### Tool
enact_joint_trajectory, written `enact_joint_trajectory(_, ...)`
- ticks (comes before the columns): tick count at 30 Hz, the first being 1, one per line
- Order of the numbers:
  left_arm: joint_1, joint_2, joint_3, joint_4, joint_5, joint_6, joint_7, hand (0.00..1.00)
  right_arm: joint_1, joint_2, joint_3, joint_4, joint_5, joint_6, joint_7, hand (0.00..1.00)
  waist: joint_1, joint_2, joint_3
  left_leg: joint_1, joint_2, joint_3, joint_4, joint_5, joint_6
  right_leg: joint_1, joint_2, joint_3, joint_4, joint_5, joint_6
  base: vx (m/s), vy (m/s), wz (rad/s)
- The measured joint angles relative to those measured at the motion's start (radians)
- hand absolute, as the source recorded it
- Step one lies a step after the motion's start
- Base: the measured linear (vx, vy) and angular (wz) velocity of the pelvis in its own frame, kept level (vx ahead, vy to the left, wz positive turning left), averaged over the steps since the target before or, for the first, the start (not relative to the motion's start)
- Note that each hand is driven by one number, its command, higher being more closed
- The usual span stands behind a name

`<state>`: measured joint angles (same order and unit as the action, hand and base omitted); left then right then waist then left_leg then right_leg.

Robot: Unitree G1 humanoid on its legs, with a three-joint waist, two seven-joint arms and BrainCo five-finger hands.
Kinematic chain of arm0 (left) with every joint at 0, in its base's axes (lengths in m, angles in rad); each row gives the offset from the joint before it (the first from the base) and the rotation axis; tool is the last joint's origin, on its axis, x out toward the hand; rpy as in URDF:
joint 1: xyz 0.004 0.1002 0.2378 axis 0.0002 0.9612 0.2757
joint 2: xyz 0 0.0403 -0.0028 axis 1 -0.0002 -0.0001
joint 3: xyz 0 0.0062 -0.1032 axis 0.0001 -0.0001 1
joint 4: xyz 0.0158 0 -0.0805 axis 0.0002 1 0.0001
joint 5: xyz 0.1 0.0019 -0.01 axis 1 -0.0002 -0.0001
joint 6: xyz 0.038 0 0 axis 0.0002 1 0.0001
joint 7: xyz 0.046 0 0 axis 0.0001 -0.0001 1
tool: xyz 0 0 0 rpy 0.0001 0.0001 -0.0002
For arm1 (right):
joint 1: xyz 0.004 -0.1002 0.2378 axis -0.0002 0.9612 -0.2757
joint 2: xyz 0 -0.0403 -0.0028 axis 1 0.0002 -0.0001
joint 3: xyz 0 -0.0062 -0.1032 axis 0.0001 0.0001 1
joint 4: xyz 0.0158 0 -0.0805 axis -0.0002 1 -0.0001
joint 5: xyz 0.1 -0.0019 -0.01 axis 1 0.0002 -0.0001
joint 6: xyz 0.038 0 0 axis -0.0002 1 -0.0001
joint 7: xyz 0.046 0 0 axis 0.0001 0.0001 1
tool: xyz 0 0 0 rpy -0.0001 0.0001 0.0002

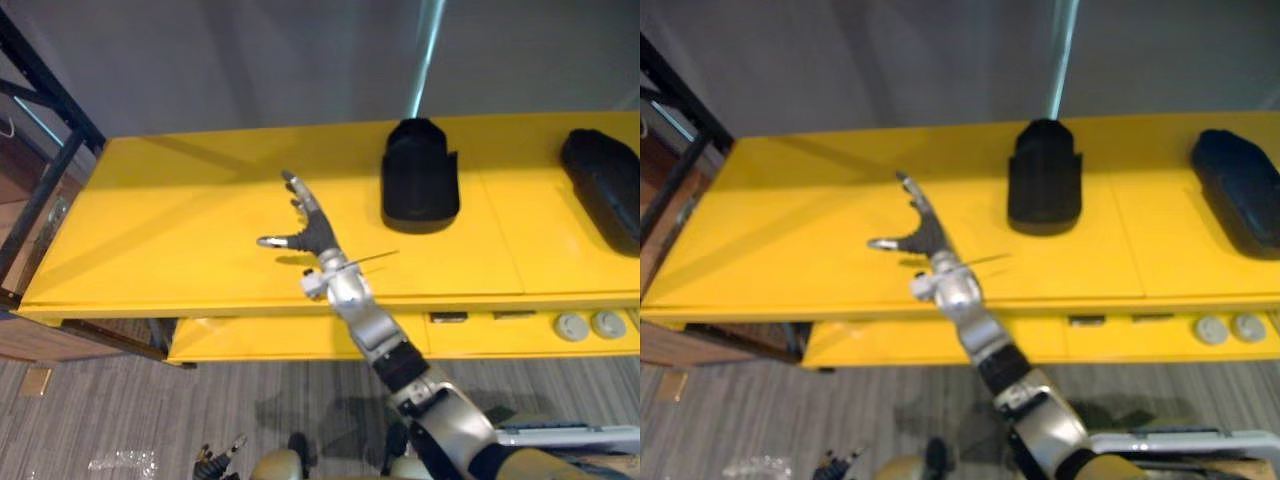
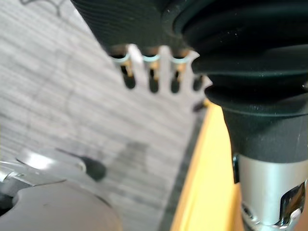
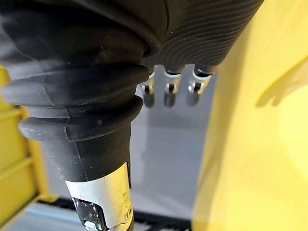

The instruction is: Walk over and take plastic housings, then place them on the shelf

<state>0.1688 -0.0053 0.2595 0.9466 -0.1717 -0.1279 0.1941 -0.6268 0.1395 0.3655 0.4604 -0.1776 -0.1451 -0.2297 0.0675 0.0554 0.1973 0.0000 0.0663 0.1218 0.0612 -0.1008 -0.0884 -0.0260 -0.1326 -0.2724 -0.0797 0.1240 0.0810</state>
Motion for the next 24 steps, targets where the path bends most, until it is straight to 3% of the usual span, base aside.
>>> enact_joint_trajectory(7, -0.011, 0.000, 0.001, 0.003, 0.020, 0.004, 0.007, 0.00, 0.084, 0.000, -0.065, -0.007, -0.065, 0.037, -0.040, 0.00, 0.003, 0.001, 0.001, 0.022, 0.005, 0.008, -0.022, 0.000, 0.000, 0.008, 0.004, 0.002, 0.000, 0.000, 0.001, 0.02, -0.004, -0.01)
enact_joint_trajectory(24, -0.011, 0.008, -0.047, -0.001, 0.037, 0.005, 0.063, 0.00, 0.175, 0.000, -0.172, -0.029, -0.134, 0.061, -0.145, 0.00, -0.002, 0.006, 0.004, 0.039, 0.007, 0.026, -0.045, 0.007, -0.007, 0.009, 0.006, 0.003, 0.000, -0.004, 0.005, -0.02, -0.006, -0.02)
